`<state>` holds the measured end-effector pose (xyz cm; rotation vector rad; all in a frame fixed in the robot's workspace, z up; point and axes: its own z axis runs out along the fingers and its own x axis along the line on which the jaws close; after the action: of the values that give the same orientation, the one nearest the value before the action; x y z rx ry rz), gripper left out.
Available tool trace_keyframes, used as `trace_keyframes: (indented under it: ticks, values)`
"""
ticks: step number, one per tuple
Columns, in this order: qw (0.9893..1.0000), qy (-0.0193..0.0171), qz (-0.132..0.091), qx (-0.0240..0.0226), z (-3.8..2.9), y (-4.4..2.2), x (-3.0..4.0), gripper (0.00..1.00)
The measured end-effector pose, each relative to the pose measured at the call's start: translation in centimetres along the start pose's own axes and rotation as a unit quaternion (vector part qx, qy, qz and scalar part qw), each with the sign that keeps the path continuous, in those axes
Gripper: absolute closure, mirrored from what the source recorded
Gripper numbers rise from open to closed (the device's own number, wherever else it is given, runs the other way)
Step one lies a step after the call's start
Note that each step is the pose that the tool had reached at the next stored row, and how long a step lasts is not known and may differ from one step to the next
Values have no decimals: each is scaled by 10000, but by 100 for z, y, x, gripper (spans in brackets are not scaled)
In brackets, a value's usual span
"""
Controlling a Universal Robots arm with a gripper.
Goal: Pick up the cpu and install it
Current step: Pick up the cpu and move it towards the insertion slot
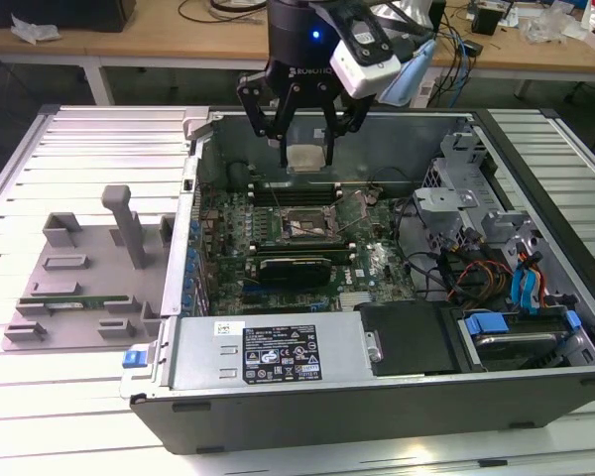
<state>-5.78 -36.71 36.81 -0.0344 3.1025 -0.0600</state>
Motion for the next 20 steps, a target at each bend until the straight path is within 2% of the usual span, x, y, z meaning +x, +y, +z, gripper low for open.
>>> trace_keyframes:
  ticks: [6,15,18,20]
  values:
    - [10000,1,0,1,71,0,-109,45]
    - [10000,2,0,0,171,0,-311,45]
    - [10000,2,0,0,240,3,-329,45]
    - [10000,2,1,0,310,9,-337,45]
